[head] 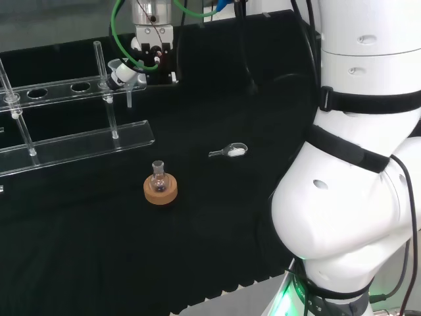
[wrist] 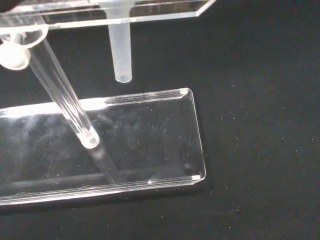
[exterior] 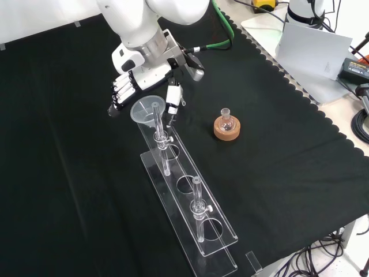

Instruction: Pick up the funnel from the transparent funnel stand.

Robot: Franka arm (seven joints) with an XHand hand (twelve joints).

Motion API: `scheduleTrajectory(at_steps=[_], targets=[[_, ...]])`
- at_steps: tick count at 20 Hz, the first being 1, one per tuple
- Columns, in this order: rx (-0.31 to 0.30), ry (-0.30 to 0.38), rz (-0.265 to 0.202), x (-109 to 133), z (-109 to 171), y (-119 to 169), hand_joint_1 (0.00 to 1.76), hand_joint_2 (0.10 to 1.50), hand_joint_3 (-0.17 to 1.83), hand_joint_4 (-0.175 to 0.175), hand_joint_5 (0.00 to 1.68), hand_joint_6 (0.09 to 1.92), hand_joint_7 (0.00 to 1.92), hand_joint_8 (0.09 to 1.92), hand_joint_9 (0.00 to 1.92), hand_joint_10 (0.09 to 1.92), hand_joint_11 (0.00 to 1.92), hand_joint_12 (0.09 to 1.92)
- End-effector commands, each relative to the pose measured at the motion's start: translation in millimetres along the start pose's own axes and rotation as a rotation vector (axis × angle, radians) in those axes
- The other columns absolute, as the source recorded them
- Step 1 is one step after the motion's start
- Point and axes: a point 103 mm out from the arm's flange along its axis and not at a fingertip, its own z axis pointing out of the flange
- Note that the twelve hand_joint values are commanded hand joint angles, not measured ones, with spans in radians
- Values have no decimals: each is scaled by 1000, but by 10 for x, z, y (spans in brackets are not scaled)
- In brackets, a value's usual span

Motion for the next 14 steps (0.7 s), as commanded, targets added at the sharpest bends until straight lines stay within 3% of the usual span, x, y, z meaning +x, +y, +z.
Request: scheduleTrajectory(at_steps=[1,4,8,14], targets=[[-37,81,33,-46,-7,-27,733,722,47,-35,251,87,395,604,173,795,0,1446],[-82,144,42,-60,-33,-67,802,727,69,-44,445,87,697,574,465,687,0,1513],[-166,214,57,-62,-67,-112,908,705,133,-28,683,138,994,483,770,515,19,1565],[-241,275,37,-49,-224,-177,994,573,437,-6,781,457,1170,382,991,362,120,1534]])
